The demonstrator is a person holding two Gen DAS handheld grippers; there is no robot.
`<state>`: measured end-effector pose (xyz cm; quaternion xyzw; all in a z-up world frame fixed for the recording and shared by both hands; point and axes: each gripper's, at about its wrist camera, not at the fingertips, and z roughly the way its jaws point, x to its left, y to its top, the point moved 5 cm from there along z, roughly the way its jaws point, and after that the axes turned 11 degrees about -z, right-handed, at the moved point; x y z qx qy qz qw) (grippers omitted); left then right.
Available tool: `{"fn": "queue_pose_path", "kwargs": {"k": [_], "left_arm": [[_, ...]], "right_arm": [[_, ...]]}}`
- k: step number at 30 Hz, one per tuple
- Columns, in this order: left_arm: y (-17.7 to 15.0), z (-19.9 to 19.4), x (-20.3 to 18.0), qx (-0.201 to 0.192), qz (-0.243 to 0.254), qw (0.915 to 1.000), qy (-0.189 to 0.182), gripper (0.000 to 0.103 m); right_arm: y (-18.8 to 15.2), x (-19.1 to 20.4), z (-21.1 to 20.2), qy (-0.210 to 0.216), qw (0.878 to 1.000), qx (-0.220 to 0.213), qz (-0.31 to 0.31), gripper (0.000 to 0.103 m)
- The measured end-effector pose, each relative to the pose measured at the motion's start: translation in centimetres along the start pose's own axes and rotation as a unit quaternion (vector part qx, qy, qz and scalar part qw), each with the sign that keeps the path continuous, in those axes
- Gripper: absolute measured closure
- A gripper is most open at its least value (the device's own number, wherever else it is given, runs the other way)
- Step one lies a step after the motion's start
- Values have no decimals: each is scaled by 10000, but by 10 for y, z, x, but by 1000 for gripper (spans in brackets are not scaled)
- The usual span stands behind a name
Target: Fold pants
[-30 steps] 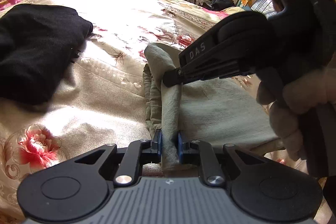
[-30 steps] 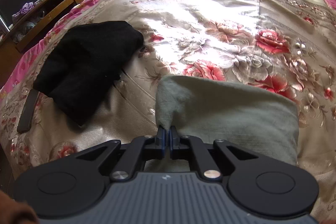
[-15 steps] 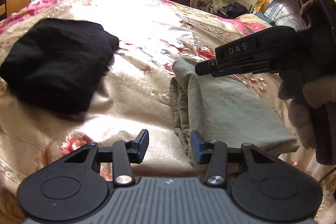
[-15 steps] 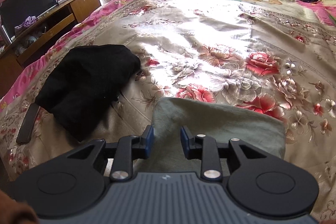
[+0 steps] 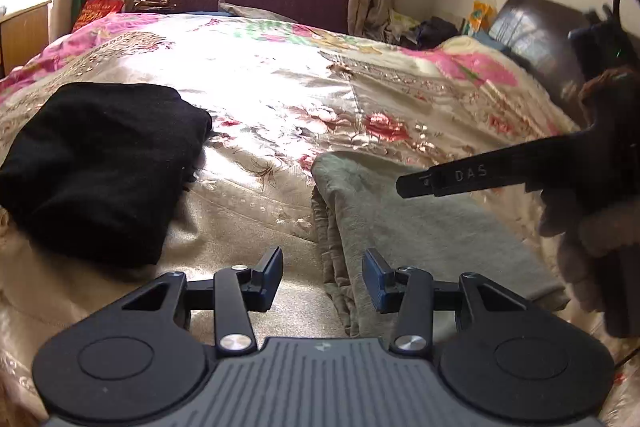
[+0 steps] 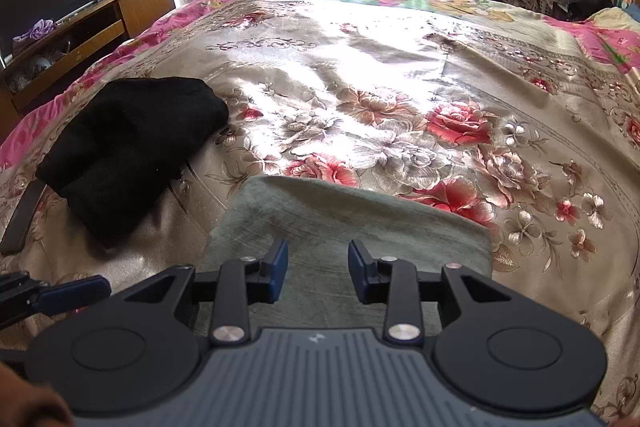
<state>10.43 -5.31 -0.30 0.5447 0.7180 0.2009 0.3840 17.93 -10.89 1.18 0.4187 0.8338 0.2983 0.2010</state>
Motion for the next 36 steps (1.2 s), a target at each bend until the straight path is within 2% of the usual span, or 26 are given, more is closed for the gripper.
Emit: {"fn": "queue_pose_path", "kwargs": {"k": [3, 7, 9, 11, 13, 15, 19, 23, 26, 28, 30, 32, 36], "left_arm": [[2, 19, -2, 197, 57, 9997, -126, 46], [19, 33, -8, 28, 305, 9993, -217, 46], [27, 46, -6, 26, 371, 9992, -115, 46], [30, 68, -2, 144, 519, 9984, 154, 46], [26, 83, 0, 291, 707, 9965, 334, 44], [22, 89, -1, 381, 852, 9949, 382, 43], [27, 73, -5, 174, 996, 9939, 443, 44], [39, 56, -14, -152, 1175, 9914, 561, 44], [41, 51, -30, -322, 1457, 9869, 612, 44], [35, 57, -41, -184, 1622, 9848, 598, 44], [22, 71, -47, 112, 1836, 9808, 652, 44], [10, 85, -47, 362, 2000, 9759, 796, 43], [8, 88, -50, 416, 2112, 9719, 949, 43]], "right_arm": [[10, -7, 11, 3, 9997, -99, -208, 65], [19, -16, 34, 341, 9993, -78, -149, 65], [13, -24, 50, 147, 9997, 79, -168, 66], [-3, -42, 70, -165, 9993, 292, -143, 66], [-16, -62, 80, -218, 9985, 469, 205, 66], [-20, -79, 66, -87, 9973, 298, 665, 66], [-31, -91, 9, -143, 9971, -110, 744, 65], [-69, -96, -45, -102, 9937, -180, 1104, 64], [-103, -86, -65, 131, 9898, -118, 1411, 64], [-120, -73, -67, 373, 9876, -40, 1525, 64], [-137, -56, -62, 602, 9859, 69, 1562, 64], [-148, -46, -60, 544, 9868, 128, 1517, 62], [-157, -42, -70, 867, 9804, 112, 1765, 60]]}}
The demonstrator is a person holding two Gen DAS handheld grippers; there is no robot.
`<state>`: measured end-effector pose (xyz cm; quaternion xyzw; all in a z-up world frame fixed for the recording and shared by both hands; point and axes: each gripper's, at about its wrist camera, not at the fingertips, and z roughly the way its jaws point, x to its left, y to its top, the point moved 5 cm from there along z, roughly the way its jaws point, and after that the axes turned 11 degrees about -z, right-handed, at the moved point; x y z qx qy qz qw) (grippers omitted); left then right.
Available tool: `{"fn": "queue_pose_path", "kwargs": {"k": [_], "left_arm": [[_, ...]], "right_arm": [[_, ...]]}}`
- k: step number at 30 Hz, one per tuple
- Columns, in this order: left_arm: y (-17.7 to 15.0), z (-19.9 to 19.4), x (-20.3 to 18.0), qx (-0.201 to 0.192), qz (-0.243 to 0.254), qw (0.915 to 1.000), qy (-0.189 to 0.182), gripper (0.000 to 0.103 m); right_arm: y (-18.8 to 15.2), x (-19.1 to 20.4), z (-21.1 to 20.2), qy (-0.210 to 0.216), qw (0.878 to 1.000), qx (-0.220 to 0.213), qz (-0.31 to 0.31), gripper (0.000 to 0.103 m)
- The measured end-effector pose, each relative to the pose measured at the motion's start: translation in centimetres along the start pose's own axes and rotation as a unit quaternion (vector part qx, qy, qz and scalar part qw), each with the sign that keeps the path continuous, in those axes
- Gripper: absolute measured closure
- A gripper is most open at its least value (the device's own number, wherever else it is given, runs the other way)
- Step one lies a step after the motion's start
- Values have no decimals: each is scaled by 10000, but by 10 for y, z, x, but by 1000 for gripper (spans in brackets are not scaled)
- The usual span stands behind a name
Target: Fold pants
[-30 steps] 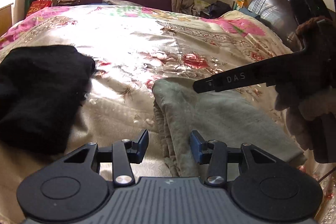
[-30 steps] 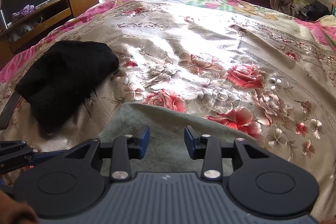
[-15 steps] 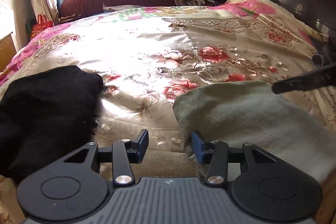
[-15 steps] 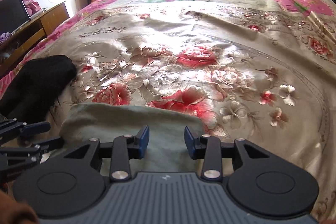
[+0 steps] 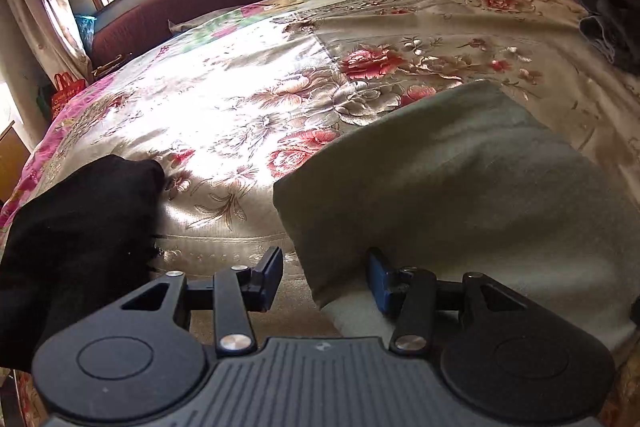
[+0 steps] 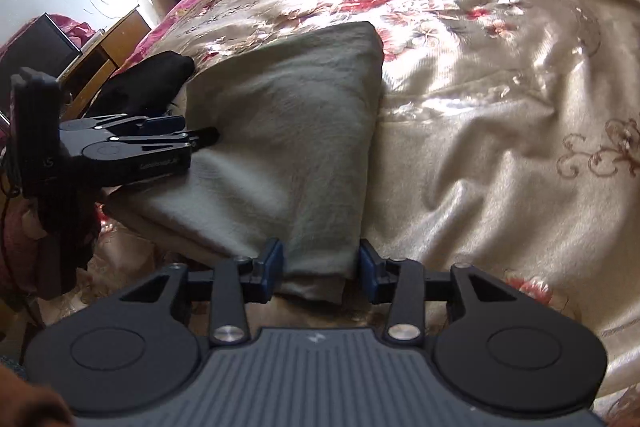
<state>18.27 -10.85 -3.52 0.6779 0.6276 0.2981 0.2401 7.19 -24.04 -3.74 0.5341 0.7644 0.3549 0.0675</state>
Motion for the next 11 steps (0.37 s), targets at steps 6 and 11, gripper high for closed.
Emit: {"fn": "queue_pose_path", "kwargs": {"k": [6, 11], "left_arm": [[9, -9, -2, -57, 98, 9998, 172, 43], [6, -32, -6, -328, -37, 9994, 99, 43]], "right_arm": [[-2, -7, -23, 151, 9994, -288, 97, 60], [3, -14, -33, -11, 9979, -631, 127, 60]]}}
